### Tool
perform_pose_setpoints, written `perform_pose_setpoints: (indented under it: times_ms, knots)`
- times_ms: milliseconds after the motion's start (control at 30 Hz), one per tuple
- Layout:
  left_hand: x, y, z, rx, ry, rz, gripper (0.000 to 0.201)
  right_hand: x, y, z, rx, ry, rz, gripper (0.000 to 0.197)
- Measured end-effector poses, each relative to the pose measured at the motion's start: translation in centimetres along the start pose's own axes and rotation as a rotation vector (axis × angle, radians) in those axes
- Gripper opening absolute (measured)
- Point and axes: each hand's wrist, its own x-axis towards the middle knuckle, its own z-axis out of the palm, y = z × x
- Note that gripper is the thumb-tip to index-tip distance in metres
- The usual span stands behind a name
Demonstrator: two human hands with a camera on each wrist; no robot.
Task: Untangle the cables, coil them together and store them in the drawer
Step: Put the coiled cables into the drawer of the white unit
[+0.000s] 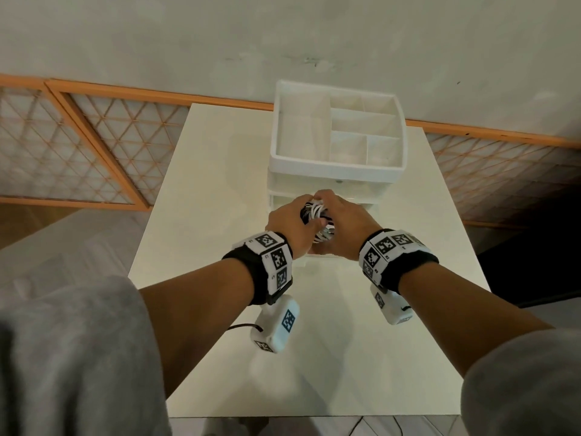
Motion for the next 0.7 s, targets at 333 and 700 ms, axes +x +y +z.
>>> perform_pose_setpoints:
  times_ms: [333,700]
  knots:
    - [2.3,-0.8,1.4,0.141,-0.015,-0.184,0.033,-4.6,0.1,0.2,-0.186,0.049,-0.048,0.081]
    - [0.6,1.6,1.2,0.553,-0.126,-0.117,0.069,-4.9,1.5,5.1,-0.29,0.098,-0.084,0.057]
